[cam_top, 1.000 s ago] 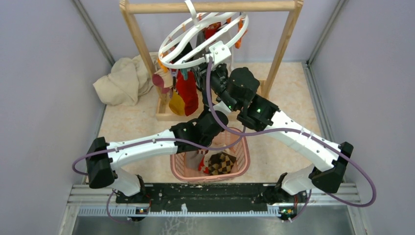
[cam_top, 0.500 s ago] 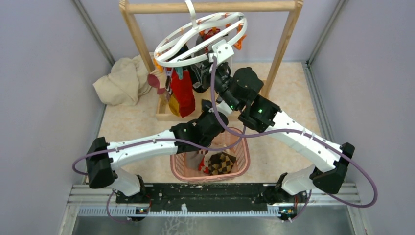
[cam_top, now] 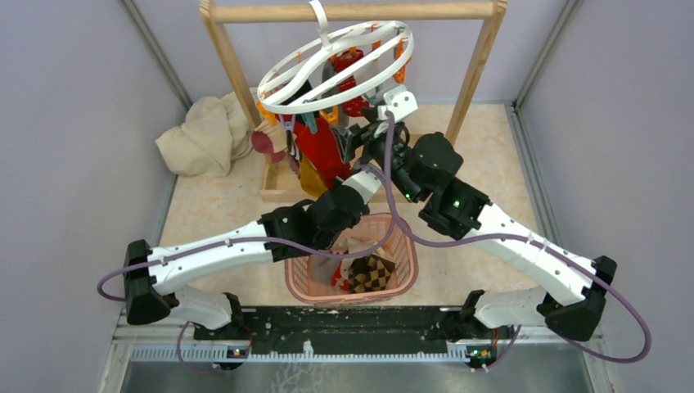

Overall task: Remove the socks clipped to the hanger
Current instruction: Remove the sock from the hanger, then place the sock in the bin.

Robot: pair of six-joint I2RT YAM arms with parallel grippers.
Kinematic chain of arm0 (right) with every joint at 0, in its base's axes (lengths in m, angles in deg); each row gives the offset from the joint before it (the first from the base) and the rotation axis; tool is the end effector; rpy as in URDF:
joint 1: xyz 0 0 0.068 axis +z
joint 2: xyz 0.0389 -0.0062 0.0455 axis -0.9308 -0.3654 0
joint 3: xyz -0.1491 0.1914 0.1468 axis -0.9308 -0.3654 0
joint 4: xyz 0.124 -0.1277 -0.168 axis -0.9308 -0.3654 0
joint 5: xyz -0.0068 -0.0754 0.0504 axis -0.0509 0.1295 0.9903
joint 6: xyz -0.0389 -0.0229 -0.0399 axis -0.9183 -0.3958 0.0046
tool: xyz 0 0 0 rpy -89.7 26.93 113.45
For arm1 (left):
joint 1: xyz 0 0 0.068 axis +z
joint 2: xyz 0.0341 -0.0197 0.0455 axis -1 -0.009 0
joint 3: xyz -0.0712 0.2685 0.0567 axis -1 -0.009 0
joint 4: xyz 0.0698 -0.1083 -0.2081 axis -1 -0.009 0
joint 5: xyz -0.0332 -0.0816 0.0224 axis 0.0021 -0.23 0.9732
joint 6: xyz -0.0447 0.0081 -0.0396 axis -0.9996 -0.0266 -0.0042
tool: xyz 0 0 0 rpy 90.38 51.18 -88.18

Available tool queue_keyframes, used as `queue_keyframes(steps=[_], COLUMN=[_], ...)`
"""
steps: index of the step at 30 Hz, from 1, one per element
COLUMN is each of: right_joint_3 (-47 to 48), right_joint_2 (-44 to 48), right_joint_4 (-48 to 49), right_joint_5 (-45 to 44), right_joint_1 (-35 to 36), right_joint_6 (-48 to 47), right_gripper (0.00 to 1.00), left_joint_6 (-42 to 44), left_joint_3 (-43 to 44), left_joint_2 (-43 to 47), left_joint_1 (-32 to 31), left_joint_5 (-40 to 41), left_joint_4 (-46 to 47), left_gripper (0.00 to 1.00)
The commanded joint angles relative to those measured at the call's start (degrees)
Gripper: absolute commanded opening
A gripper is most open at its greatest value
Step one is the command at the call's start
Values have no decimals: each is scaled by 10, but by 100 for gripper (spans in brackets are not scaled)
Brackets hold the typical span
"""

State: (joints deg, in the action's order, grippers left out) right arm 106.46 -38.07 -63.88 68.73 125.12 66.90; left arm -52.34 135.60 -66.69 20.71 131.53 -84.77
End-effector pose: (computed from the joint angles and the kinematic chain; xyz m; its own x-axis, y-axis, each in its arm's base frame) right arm 0.1542 0.2066 0.4884 0.1632 0.1229 -0.9789 -0.5984 0.8012 0.0008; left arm 0.1340 -0.2614 0.3578 -0.1783 0.4509 -0.8746 0.4719 0.8191 0.3261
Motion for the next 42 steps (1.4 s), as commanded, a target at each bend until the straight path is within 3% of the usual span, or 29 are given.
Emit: queue_keyframes(steps=[1, 9, 21, 29, 42], right_joint_3=[-29, -84, -122, -141, -177], right_joint_2=[72, 184, 291, 340, 384], right_joint_4=[16, -21, -72, -97, -121], right_joint_5=[-30, -87, -244, -305, -327], right_joint_1=[2, 2, 1, 1, 2], right_joint_6=[26, 37, 37, 36, 37], right_gripper=[70, 71, 72, 72, 73], left_joint_6=[-20, -27, -54, -88, -145], left_joint_3=[7, 19, 67, 69, 32], left_joint_2=[41, 78, 103, 113, 102], left_joint_1=[-2, -3, -3, -3, -3], left_joint_5=[-54, -112, -223, -237, -246], left_joint_4=[2, -25, -67, -108, -152], left_gripper=[0, 0, 0, 0, 0])
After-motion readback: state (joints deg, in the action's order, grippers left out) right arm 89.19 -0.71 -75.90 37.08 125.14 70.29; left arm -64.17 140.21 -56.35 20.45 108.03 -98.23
